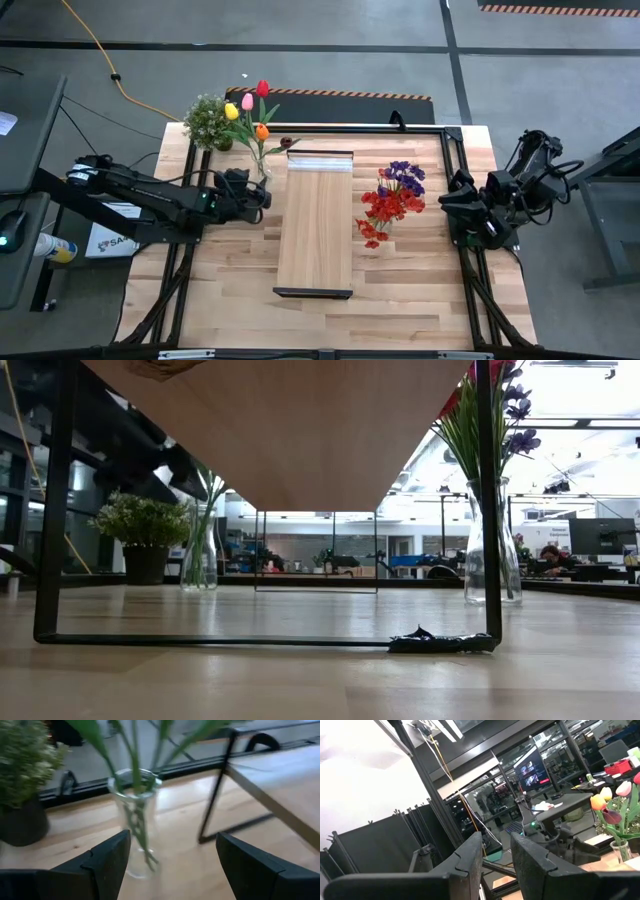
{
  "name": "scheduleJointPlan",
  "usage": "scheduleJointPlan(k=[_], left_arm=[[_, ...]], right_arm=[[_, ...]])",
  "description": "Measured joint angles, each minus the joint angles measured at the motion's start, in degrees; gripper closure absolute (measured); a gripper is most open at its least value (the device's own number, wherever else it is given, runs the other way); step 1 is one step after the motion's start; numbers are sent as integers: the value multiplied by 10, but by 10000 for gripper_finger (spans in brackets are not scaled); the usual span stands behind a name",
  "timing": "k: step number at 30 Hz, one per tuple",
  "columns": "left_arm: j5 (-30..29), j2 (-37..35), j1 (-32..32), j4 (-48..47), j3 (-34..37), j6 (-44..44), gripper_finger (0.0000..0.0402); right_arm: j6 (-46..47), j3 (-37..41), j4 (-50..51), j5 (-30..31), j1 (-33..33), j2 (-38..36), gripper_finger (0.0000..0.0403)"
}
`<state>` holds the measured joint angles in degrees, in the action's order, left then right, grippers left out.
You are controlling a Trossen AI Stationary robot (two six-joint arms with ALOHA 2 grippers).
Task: Pick and place flowers into a vace then onto a shelf
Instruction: Put the top transparent vase on the shelf
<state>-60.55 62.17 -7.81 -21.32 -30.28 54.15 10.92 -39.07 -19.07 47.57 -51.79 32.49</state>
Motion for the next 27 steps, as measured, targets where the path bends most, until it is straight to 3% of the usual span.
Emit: scheduleJointPlan(k=[5, 12, 18, 27], left_arm=[[9, 4, 60, 2, 0, -17, 76], [123, 28, 111, 29, 0, -36, 76], [103, 58, 112, 82, 0, -77, 76], [76, 98, 112, 88, 0, -74, 76]], right_arm=[[0, 0, 0, 0, 0, 0, 309], [1, 0, 0, 1, 0, 0, 309], [0, 0, 0, 17, 0, 0, 309], [0, 0, 2, 18, 0, 0, 309]])
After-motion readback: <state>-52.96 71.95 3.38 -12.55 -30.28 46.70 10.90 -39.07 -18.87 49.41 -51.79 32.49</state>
